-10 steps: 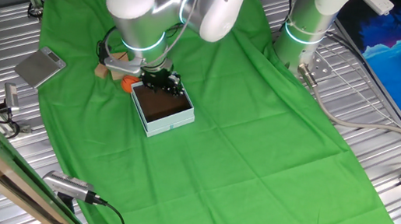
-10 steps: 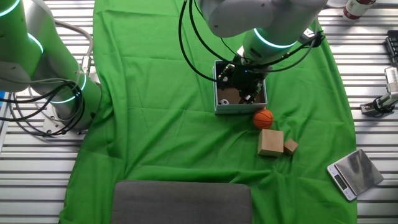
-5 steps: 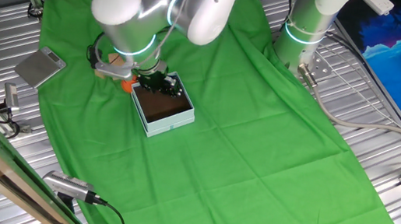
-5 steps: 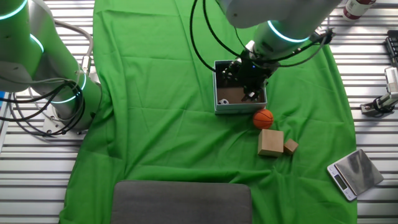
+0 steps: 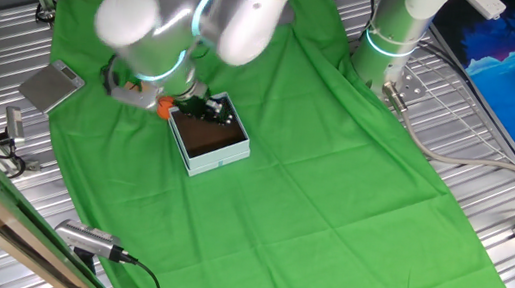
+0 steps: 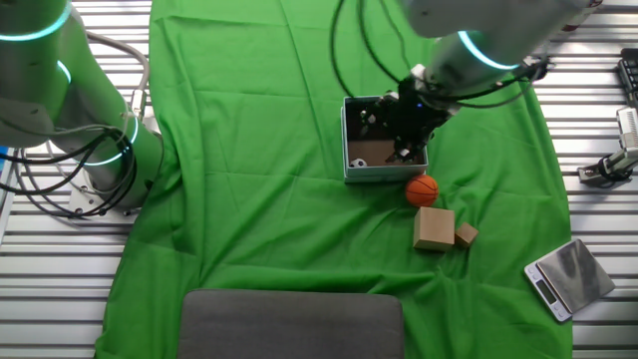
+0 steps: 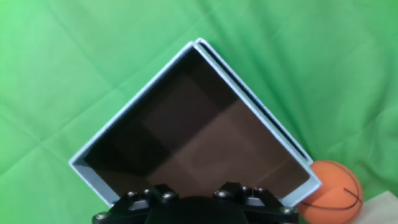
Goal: Take everything out of the gift box
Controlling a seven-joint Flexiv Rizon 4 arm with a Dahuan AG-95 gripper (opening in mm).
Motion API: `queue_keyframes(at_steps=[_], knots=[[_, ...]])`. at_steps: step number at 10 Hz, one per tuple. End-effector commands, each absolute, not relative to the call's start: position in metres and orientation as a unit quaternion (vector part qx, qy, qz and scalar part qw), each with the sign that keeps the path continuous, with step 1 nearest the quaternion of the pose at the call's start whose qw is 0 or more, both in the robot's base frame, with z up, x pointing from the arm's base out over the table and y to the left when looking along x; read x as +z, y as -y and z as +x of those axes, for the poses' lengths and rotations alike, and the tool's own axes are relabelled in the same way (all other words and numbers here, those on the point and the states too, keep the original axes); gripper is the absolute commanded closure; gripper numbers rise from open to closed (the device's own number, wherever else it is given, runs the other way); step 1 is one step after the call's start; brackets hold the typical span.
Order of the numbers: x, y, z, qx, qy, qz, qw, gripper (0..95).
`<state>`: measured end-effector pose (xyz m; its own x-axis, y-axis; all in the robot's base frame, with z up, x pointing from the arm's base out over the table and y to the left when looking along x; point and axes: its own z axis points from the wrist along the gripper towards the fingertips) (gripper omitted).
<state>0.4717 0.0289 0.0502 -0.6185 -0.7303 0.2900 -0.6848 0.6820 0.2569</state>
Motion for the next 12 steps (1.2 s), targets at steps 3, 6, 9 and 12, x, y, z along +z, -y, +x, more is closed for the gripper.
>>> queue_keyframes(at_steps=[3,6,9,12], knots=[[0.0513,-0.0281,0.4692,-0.045,0.881,0.399,0.250,38.0],[0.0507,-0.0295,0.4707,0.008,0.879,0.394,0.269,38.0],[0.0498,-0.0307,0.4722,0.020,0.886,0.389,0.250,38.0],[0.0487,-0.0323,0.4739,0.029,0.887,0.387,0.252,38.0]])
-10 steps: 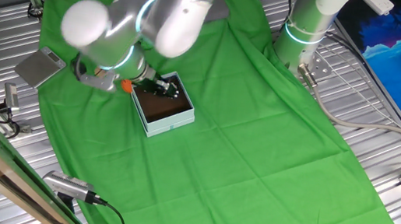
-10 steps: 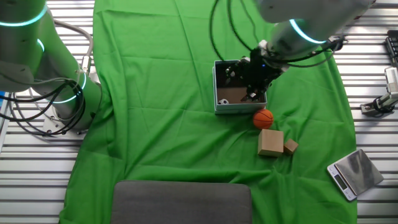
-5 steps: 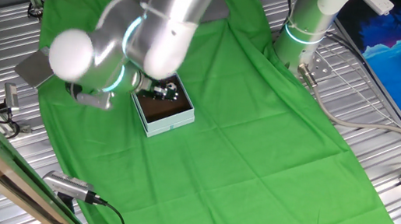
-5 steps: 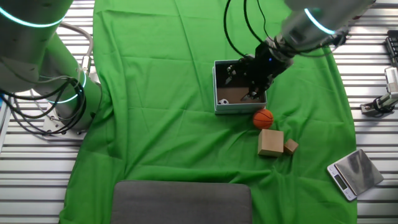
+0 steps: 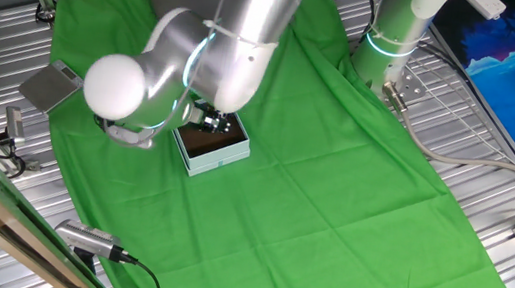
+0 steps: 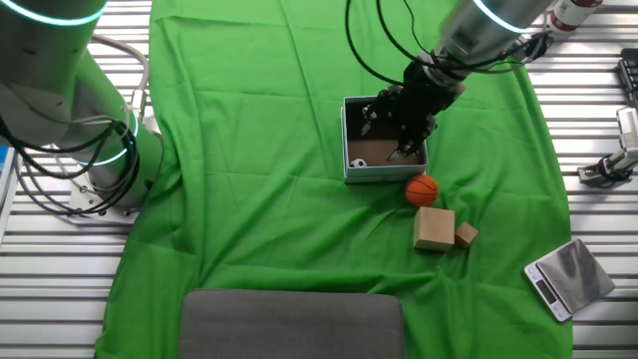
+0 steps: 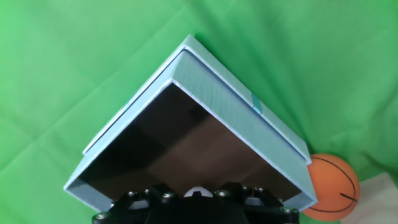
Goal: Take everything out of the gift box
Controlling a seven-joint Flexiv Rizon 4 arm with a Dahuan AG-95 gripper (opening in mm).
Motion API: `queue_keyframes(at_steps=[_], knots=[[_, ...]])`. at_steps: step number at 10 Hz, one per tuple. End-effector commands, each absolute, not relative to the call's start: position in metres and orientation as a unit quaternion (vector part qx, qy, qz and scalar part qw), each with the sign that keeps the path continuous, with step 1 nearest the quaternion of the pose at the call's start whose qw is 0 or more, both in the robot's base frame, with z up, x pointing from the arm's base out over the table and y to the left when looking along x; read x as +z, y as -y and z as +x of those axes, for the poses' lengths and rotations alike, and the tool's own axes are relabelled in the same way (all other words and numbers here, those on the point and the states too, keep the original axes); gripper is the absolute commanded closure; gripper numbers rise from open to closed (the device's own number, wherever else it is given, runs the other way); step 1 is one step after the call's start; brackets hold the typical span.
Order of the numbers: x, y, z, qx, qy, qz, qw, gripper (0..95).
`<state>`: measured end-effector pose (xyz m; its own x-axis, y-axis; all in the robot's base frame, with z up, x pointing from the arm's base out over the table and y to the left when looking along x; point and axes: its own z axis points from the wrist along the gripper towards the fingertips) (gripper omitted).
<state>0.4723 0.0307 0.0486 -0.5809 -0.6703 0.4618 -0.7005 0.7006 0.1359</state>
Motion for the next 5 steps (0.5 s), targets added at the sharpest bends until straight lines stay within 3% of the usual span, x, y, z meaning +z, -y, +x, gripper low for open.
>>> queue_keyframes(at_steps=[1,5], knots=[[0.0484,-0.0326,0.4743,0.032,0.887,0.388,0.250,38.0],[0.0465,-0.0349,0.4768,0.048,0.884,0.387,0.259,38.0]])
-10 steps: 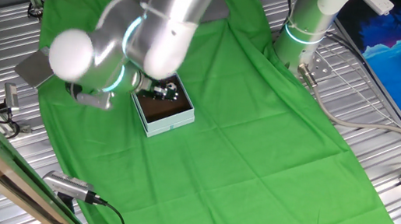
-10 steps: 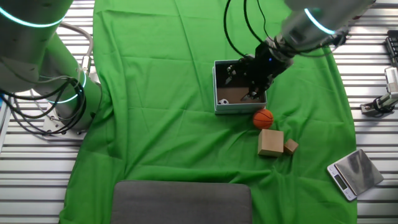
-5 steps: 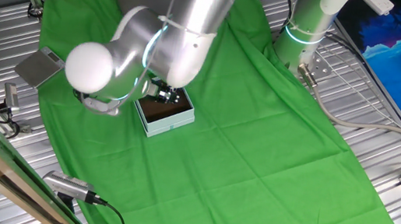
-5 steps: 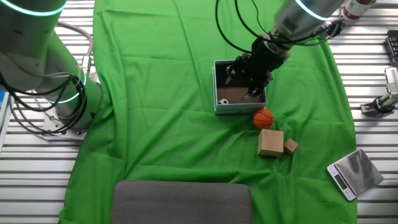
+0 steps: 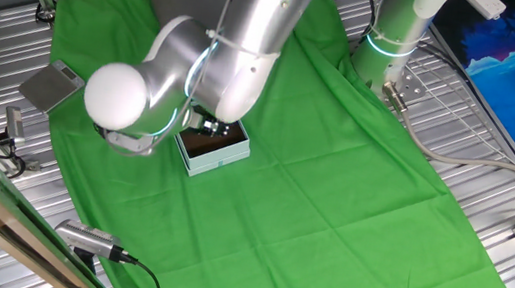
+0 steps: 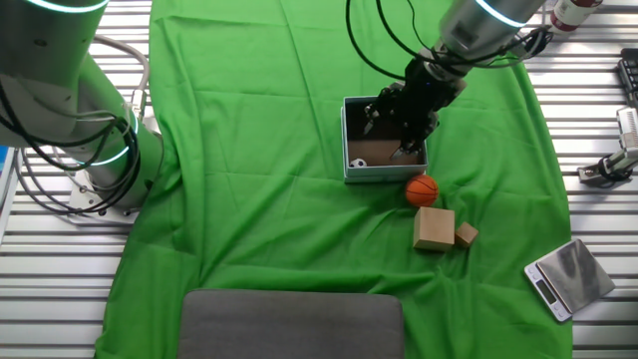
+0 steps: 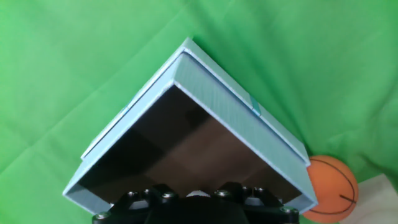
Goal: Take everything out of the gift box
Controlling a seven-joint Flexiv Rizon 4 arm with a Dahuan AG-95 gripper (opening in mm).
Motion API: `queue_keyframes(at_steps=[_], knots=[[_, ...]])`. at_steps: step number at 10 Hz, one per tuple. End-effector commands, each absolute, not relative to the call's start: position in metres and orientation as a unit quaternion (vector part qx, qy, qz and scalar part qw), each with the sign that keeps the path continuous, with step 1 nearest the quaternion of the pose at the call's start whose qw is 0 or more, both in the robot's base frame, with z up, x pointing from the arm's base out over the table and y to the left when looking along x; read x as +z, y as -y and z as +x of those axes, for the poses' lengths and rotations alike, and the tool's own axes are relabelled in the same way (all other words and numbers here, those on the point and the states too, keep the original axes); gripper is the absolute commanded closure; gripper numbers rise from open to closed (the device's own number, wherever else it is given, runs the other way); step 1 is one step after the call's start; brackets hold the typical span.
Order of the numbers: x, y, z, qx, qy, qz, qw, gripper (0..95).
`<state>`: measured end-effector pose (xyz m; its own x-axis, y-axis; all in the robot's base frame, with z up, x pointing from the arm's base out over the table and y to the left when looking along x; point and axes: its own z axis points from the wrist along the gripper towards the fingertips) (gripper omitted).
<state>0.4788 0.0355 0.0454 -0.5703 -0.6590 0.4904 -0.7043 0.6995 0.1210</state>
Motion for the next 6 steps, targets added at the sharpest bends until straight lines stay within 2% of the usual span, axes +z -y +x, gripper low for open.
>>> queue_keyframes(at_steps=[1,6], knots=[[0.0457,-0.0339,0.4757,0.053,0.880,0.391,0.263,38.0],[0.0419,-0.0291,0.4705,0.067,0.871,0.404,0.271,38.0]])
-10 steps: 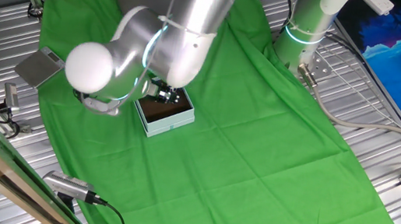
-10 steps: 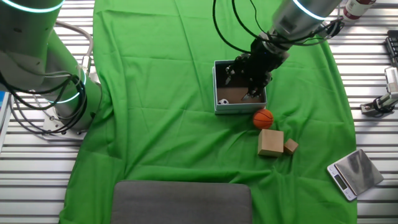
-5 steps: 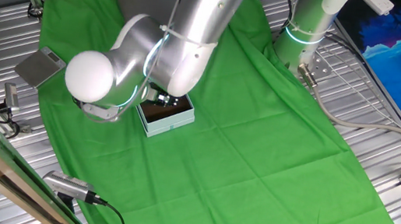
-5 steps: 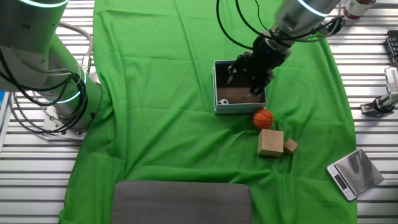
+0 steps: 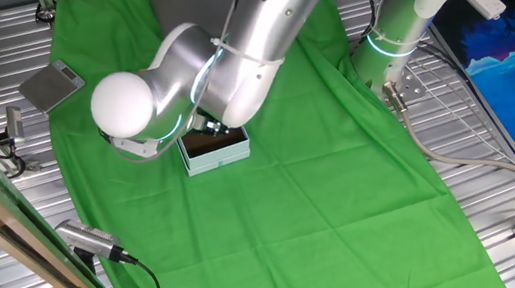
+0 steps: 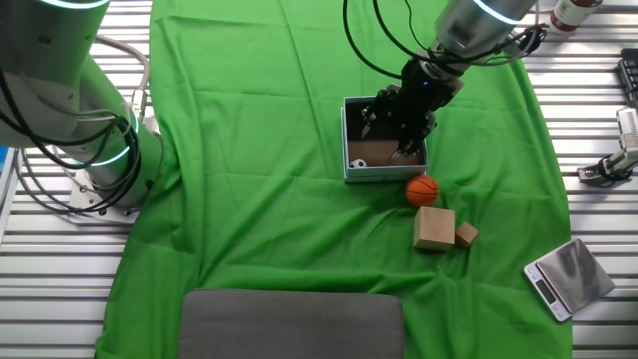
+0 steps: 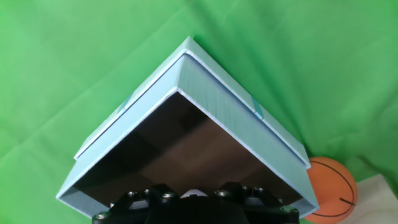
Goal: Take everything out of the gift box
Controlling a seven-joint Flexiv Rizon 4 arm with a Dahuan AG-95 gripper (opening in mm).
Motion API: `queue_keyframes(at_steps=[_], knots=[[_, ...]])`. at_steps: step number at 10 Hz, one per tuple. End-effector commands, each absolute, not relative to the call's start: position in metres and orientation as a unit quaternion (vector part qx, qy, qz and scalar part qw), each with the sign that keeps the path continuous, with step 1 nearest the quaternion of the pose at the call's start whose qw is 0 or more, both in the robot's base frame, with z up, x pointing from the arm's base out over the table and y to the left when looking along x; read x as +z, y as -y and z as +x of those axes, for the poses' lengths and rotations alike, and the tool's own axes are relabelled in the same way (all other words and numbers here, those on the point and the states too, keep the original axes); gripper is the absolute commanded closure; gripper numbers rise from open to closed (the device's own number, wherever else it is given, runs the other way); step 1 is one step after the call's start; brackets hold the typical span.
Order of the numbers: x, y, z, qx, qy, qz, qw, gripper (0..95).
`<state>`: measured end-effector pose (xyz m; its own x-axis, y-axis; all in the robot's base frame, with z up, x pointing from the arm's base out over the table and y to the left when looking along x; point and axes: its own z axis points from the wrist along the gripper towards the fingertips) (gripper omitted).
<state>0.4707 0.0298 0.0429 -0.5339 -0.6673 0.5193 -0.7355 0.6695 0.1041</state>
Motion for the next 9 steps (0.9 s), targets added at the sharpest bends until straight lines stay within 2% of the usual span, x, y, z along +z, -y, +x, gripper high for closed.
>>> queue_keyframes(at_steps=[1,9], knots=[[0.041,-0.028,0.469,0.069,0.870,0.406,0.272,38.0],[0.033,-0.019,0.458,0.074,0.860,0.421,0.279,38.0]])
